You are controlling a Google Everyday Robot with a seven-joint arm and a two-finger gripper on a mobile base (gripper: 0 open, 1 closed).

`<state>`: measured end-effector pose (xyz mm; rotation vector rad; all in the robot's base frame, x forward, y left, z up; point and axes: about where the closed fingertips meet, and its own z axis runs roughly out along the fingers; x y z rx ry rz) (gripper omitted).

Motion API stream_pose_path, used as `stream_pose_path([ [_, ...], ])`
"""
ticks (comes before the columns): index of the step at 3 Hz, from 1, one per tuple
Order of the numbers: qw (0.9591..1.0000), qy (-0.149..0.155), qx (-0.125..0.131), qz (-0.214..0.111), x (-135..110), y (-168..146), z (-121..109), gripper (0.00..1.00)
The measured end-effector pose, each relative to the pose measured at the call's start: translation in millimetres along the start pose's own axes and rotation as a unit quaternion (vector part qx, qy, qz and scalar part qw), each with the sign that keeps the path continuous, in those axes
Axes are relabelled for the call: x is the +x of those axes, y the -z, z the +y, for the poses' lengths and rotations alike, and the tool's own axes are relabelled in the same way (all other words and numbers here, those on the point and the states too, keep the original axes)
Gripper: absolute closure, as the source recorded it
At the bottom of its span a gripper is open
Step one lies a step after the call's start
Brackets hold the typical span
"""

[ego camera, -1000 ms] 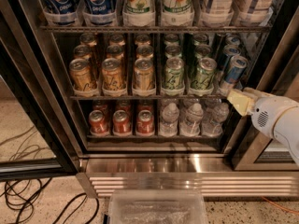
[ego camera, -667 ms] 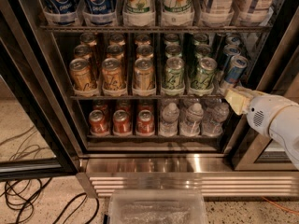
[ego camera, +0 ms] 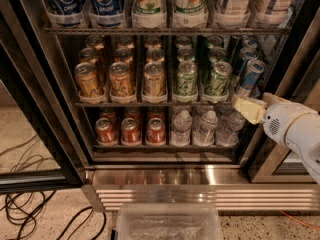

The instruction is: Pick redbull can from middle shelf of fridge

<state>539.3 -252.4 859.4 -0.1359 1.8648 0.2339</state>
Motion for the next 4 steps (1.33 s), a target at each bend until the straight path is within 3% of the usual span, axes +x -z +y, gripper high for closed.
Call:
stream_pose_path([
  [1,0.9999,0.004,0.016,-0.003,0.2,-3.4,-9.5,0.26],
  [3,0.9992,0.014,0.034,-0.016,-6.0,-20.0,-26.5,0.36],
  [4,0.9992,0.016,0.028,-0.022,-10.0,-25.8,-25.1,0.43],
])
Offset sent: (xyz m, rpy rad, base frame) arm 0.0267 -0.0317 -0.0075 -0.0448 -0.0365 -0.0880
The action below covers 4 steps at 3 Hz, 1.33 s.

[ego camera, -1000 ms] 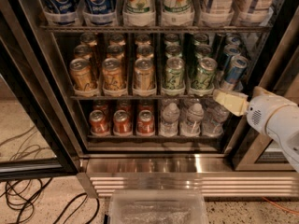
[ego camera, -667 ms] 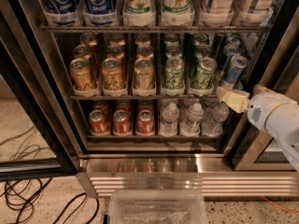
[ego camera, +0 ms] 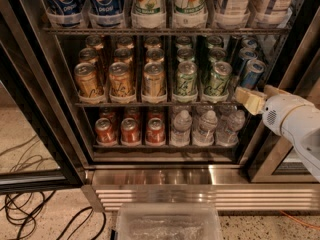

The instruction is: Pick redbull can from middle shelf of fridge

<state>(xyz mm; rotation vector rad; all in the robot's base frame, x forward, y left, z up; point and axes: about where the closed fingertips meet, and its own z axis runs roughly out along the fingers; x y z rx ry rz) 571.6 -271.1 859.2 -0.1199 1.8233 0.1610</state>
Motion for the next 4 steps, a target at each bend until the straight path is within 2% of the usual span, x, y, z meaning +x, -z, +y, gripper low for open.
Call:
stream_pose_path([
  [1,1.0000,0.001,0.000,0.000,0.8,-6.7,0.1,0.42],
  [2,1.0000,0.001,0.001,0.000,2.6,-16.0,-2.0,0.46],
  [4,0.9999,0.000,0.010,-0.009,-1.4,-39.0,-17.5,0.48],
])
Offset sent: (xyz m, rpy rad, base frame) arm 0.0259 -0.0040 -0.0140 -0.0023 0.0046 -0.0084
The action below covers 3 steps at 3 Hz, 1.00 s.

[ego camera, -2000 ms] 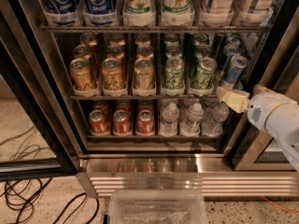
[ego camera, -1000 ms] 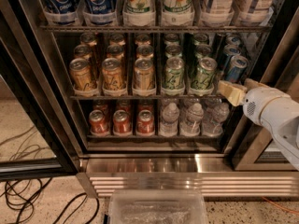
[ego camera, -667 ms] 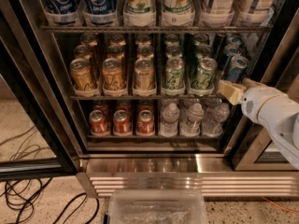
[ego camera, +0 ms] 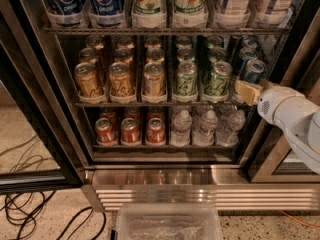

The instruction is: Pick redbull can from middle shelf of fridge

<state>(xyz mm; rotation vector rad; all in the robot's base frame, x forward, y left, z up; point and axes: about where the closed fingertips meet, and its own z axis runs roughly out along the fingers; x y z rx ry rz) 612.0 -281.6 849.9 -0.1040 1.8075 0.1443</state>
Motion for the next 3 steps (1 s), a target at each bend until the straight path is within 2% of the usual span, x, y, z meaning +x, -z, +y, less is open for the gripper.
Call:
stream_pose_path([
  [1,0.9999,-0.003,0.009,-0.007,-4.5,-10.5,-11.7,0.50],
  [2,0.9999,-0.003,0.009,-0.007,-4.3,-10.9,-6.9,0.51],
  [3,0.9999,-0.004,0.008,-0.007,-4.0,-14.4,-4.6,0.47],
])
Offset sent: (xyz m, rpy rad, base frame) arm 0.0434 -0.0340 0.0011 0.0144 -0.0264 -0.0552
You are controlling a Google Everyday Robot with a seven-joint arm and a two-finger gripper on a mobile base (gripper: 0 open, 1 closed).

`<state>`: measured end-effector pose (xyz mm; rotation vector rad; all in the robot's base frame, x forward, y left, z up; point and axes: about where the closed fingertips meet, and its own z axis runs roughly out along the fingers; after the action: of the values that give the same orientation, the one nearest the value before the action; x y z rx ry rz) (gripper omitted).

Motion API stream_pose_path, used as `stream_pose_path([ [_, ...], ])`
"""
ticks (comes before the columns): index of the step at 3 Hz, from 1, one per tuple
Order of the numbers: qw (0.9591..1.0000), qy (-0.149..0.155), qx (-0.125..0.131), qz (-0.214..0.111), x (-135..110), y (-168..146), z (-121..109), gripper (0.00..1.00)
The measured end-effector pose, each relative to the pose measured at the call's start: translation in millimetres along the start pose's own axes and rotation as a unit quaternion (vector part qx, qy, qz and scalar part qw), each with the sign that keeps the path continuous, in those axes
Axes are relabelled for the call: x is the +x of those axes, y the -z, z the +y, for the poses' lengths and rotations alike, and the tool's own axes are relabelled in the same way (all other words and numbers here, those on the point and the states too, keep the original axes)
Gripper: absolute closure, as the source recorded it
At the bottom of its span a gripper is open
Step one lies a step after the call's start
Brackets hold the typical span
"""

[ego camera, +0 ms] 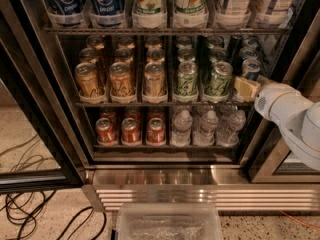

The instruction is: Pick redbull can from middle shelf of fridge

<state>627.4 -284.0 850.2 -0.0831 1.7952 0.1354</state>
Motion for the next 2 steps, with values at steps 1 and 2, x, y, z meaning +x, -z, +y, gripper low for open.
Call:
stream_pose_path([
  [1,1.0000,-0.002,0.000,0.000,0.3,-4.0,1.6,0.44],
  [2,1.0000,-0.004,0.000,0.000,0.9,-8.5,4.0,0.32],
])
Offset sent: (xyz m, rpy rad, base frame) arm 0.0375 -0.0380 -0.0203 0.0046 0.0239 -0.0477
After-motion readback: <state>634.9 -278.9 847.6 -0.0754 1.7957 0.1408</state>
